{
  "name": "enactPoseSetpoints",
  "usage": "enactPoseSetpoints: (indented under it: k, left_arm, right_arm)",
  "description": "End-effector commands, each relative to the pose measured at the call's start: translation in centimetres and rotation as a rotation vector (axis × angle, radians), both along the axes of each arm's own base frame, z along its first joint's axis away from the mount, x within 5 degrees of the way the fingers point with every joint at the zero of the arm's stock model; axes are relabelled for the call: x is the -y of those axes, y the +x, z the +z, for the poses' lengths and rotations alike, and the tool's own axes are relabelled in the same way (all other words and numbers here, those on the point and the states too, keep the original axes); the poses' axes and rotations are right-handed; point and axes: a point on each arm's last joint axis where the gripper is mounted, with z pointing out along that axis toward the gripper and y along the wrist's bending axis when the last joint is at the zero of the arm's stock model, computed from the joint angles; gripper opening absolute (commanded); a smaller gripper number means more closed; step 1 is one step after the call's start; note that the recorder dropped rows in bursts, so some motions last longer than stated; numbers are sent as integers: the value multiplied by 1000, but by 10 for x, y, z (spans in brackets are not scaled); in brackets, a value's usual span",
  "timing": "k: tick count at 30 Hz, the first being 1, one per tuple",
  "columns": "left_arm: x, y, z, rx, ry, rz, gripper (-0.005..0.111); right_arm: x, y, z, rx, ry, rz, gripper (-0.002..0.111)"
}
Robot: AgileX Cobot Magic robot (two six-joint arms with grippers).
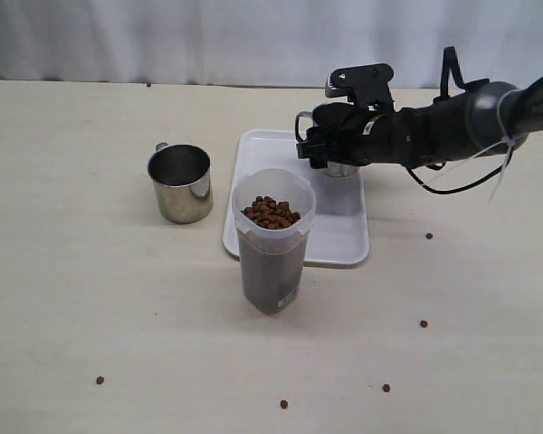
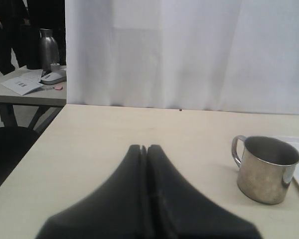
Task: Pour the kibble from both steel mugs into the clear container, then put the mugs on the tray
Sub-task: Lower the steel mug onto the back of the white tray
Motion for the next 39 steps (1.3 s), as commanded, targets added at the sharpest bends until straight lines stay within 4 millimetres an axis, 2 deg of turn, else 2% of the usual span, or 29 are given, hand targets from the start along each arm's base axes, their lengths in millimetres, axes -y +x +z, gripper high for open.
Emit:
enactPoseSetpoints:
  k: [1,13,21,24,27,31,33,39]
  left_arm:
    - [0,0,0,10,-5,-6,0]
    - [0,0,0,10,-5,-6,0]
    - [0,0,0,10,-5,-6,0]
    - [0,0,0,10,-5,-6,0]
    - [0,0,0,10,-5,-6,0]
    - [0,0,0,10,-5,-6,0]
    - [0,0,0,10,-5,-6,0]
    - [0,0,0,10,-5,-6,0]
  right_arm:
    - [-1,3,-1,22,17,-10,5]
    - [-2,8,-18,64,48,-31,5]
    - [-3,9,-16,78,73,-47,5]
    - [-2,8,-17,67,70,-47,15]
    - [-2,8,-18,55,66,-47,33]
    - [-2,7,-18,50,64,-47,65]
    - [-2,7,-19,48,62,-45,77]
    - [-2,5,-19,8,49,-43,100]
